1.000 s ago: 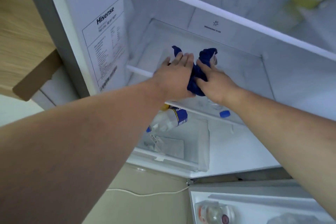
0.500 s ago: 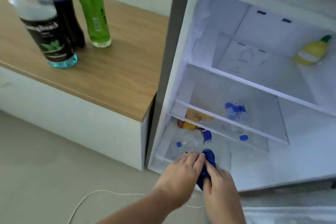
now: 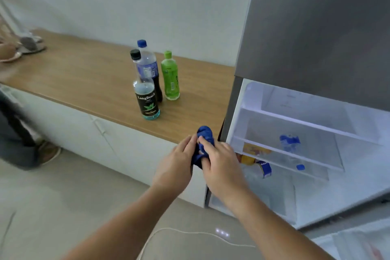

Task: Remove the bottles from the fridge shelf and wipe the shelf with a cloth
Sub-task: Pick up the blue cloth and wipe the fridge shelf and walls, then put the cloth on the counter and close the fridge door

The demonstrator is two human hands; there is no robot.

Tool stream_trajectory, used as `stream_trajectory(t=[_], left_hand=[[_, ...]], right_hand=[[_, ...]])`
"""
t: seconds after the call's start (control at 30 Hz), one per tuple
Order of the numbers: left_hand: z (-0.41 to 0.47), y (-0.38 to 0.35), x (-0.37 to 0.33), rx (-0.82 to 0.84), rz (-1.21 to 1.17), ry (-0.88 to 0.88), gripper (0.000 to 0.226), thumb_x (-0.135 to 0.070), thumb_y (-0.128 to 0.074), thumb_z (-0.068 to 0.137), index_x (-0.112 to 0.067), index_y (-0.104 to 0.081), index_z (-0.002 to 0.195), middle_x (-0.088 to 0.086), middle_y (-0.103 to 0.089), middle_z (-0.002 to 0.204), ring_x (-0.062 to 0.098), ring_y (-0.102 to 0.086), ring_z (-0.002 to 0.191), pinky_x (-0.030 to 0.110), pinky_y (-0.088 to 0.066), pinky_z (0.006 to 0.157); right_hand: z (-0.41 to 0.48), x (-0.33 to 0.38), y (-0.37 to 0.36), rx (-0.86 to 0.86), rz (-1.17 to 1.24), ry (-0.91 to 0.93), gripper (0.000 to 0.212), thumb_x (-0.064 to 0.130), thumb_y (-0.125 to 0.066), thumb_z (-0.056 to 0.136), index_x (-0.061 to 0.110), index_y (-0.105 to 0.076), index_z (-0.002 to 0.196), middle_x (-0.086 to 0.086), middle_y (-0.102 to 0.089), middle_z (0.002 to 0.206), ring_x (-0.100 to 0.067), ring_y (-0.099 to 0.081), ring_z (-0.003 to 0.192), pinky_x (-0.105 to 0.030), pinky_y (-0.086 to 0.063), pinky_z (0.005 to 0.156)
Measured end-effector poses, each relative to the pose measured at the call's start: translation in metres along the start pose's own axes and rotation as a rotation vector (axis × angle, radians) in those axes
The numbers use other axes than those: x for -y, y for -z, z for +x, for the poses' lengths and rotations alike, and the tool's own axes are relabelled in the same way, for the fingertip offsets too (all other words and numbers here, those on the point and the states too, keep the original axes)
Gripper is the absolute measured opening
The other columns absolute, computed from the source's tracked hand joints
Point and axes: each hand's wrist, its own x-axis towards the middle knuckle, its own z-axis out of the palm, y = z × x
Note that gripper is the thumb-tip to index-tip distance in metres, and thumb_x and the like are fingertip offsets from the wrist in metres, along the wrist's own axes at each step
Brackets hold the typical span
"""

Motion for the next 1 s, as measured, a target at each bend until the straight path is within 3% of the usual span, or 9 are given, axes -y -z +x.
stream_trajectory(t=[0.13, 0.27, 0.37, 0.47, 0.57, 0.7, 0.8, 0.93, 1.0], left_hand=[[0.061, 0.032, 0.028, -0.108, 0.044, -0.081, 0.068, -0.007, -0.06, 0.093, -0.014, -0.037, 0.157, 0.005, -0.041, 0.161, 0.027, -0.044, 0.144, 0.042, -0.05, 0.104], [0.119, 0.025, 0.068, -0.089, 0.093, -0.156, 0.066, -0.005, -0.058, 0.096, -0.007, -0.034, 0.157, 0.01, -0.037, 0.163, 0.027, -0.033, 0.151, 0.036, -0.039, 0.113], [0.139, -0.003, 0.105, 0.124, 0.108, -0.151, 0.068, -0.02, -0.051, 0.102, -0.008, -0.02, 0.161, 0.007, -0.022, 0.169, 0.023, -0.014, 0.157, 0.034, -0.026, 0.121], [0.127, -0.034, 0.14, 0.44, 0.275, -0.177, 0.101, -0.057, -0.051, 0.092, -0.007, 0.002, 0.162, 0.008, 0.002, 0.172, 0.024, 0.008, 0.158, 0.04, -0.003, 0.128], [0.118, -0.044, 0.154, 0.505, 0.355, -0.194, 0.122, -0.08, -0.044, 0.081, -0.01, 0.017, 0.16, -0.002, 0.025, 0.164, 0.02, 0.021, 0.155, 0.042, 0.006, 0.127], [0.13, -0.036, 0.14, 0.503, 0.326, -0.127, 0.096, -0.063, -0.04, 0.097, -0.014, 0.011, 0.162, 0.0, 0.013, 0.17, 0.019, 0.014, 0.157, 0.042, 0.001, 0.128], [0.137, -0.035, 0.132, 0.486, 0.376, -0.122, 0.078, -0.051, -0.035, 0.104, -0.017, 0.004, 0.163, 0.004, 0.003, 0.172, 0.023, 0.007, 0.158, 0.044, -0.004, 0.128], [0.137, -0.039, 0.123, 0.549, 0.428, -0.045, 0.078, -0.047, -0.033, 0.105, -0.017, 0.008, 0.163, 0.005, 0.008, 0.172, 0.026, 0.009, 0.158, 0.049, -0.006, 0.127], [0.131, -0.039, 0.115, 0.496, 0.463, -0.014, 0.084, -0.042, -0.042, 0.101, -0.012, 0.008, 0.162, 0.007, 0.003, 0.172, 0.028, 0.009, 0.158, 0.05, -0.006, 0.127]], right_hand=[[0.065, 0.018, -0.003, -0.068, -0.02, 0.008, 0.061, 0.031, -0.031, 0.09, 0.015, -0.052, 0.144, -0.007, -0.066, 0.126, -0.031, -0.056, 0.106, -0.042, -0.048, 0.098], [0.122, 0.007, -0.036, -0.042, -0.081, -0.08, 0.064, 0.036, -0.031, 0.088, 0.015, -0.051, 0.145, -0.01, -0.065, 0.122, -0.033, -0.056, 0.105, -0.043, -0.048, 0.095], [0.132, -0.016, -0.078, 0.086, -0.16, -0.197, 0.059, 0.038, -0.045, 0.095, 0.017, -0.044, 0.15, -0.012, -0.06, 0.129, -0.033, -0.052, 0.115, -0.042, -0.046, 0.1], [0.109, -0.038, -0.112, 0.309, -0.256, -0.3, 0.07, 0.05, -0.046, 0.096, 0.03, -0.022, 0.158, -0.016, -0.037, 0.155, -0.033, -0.04, 0.132, -0.042, -0.035, 0.113], [0.09, -0.046, -0.118, 0.327, -0.26, -0.28, 0.077, 0.059, -0.046, 0.093, 0.04, -0.008, 0.159, -0.014, -0.026, 0.162, -0.031, -0.03, 0.143, -0.041, -0.028, 0.118], [0.079, -0.047, -0.099, 0.302, -0.224, -0.29, 0.081, 0.06, -0.05, 0.092, 0.042, -0.007, 0.158, -0.01, -0.016, 0.168, -0.028, -0.016, 0.153, -0.042, -0.017, 0.124], [0.067, -0.044, -0.083, 0.238, -0.199, -0.297, 0.08, 0.052, -0.055, 0.093, 0.036, -0.01, 0.157, -0.005, -0.021, 0.167, -0.025, -0.016, 0.154, -0.044, -0.018, 0.125], [0.031, -0.041, -0.06, 0.17, -0.182, -0.344, 0.069, 0.043, -0.05, 0.096, 0.026, -0.02, 0.156, -0.004, -0.033, 0.161, -0.026, -0.021, 0.152, -0.045, -0.019, 0.123], [0.004, -0.042, -0.05, 0.161, -0.187, -0.387, 0.066, 0.041, -0.048, 0.097, 0.027, -0.022, 0.156, -0.001, -0.035, 0.159, -0.024, -0.023, 0.151, -0.047, -0.02, 0.123]])
